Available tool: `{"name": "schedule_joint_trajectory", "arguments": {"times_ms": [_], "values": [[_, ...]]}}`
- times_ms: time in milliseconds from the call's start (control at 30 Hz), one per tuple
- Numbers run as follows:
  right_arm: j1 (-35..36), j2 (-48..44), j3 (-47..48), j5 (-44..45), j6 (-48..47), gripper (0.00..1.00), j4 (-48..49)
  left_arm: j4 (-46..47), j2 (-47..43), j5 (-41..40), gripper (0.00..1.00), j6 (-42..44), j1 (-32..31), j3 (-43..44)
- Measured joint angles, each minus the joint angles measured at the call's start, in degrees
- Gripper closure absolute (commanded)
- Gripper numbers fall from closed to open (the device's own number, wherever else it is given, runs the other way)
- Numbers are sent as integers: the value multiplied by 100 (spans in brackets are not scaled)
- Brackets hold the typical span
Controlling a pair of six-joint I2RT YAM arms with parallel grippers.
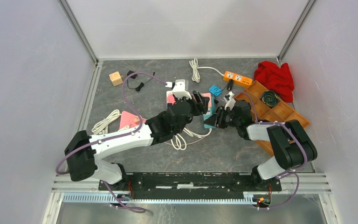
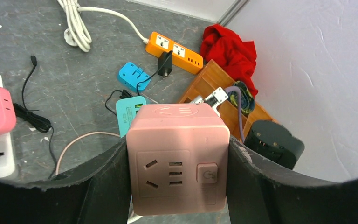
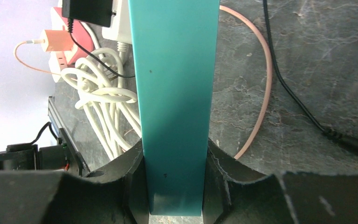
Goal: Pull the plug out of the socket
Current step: Remove the plug from the socket.
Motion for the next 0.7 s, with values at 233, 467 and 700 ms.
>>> {"name": "schedule_joint_trajectory", "arguments": {"times_ms": [233, 467, 700], "values": [[0, -2, 0, -304, 46, 100, 219, 201, -511, 660, 98, 1062, 48, -415], [0, -2, 0, -507, 22, 96, 352, 129, -916, 1349, 98, 1655, 483, -457], [0, 17, 0, -787, -184, 92, 400, -125, -1399, 2199, 98, 1679, 1646, -713]]}}
